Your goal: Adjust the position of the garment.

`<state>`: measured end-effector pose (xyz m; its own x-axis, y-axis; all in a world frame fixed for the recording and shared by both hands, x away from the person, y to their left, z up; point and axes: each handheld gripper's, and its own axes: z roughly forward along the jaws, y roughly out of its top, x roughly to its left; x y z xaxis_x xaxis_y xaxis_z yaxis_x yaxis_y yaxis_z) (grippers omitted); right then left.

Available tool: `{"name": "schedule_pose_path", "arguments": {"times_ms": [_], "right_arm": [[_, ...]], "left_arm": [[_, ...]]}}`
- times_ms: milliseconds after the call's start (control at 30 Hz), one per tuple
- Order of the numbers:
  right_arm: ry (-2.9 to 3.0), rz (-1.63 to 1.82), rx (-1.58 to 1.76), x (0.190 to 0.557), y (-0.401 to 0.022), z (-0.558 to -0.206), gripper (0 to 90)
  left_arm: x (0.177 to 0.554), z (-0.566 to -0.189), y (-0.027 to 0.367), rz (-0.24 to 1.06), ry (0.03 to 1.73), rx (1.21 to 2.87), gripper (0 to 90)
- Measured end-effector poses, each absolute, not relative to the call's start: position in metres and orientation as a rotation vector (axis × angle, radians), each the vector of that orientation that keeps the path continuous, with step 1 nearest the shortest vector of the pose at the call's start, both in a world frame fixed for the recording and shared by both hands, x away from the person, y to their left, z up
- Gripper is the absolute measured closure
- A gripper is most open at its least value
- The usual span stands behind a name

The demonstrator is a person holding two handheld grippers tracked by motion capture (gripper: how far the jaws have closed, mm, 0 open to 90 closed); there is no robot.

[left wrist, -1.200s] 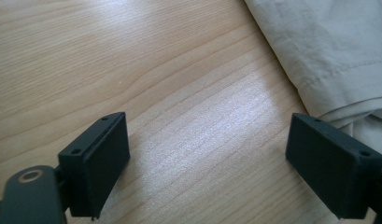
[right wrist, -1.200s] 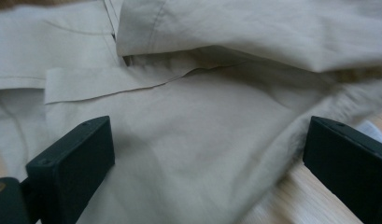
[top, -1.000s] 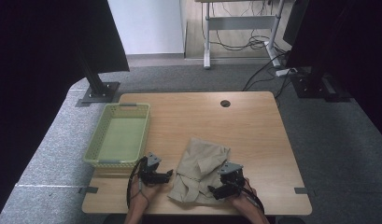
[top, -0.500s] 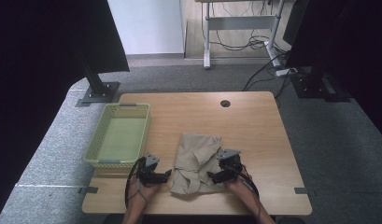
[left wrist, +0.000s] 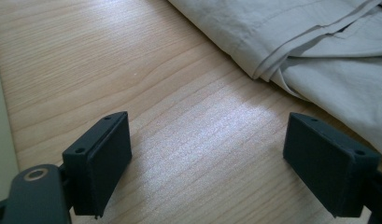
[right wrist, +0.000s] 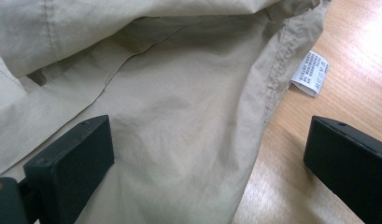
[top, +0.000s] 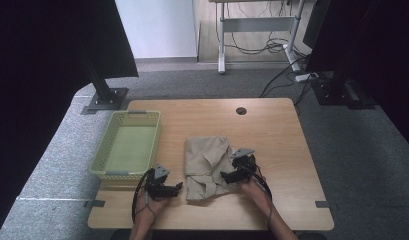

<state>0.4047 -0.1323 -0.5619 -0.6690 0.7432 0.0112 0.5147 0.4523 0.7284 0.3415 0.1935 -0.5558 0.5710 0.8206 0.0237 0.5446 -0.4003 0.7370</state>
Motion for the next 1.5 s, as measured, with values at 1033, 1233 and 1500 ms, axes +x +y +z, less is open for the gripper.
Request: {"name": "schedule_pose_path", "arguments": {"times_ms": [1033,1233,1500], "right_arm": [[2.402,1.059,1.028,0.416,-0.092,-0.561,5.7],[2.374,1.048,1.067,0.422,-0.081,-0.56,5.7],[2.395,1.058,1.056,0.422,-0.079,-0.556,4.5]], "left_arm": [[0.34,-0.556,0.193,0.507,1.087,2.106,14.4],[0.336,-0.556,0.193,0.497,1.064,2.117,14.6],[0.335,-0.556,0.193,0.487,1.052,2.127,11.8]]}}
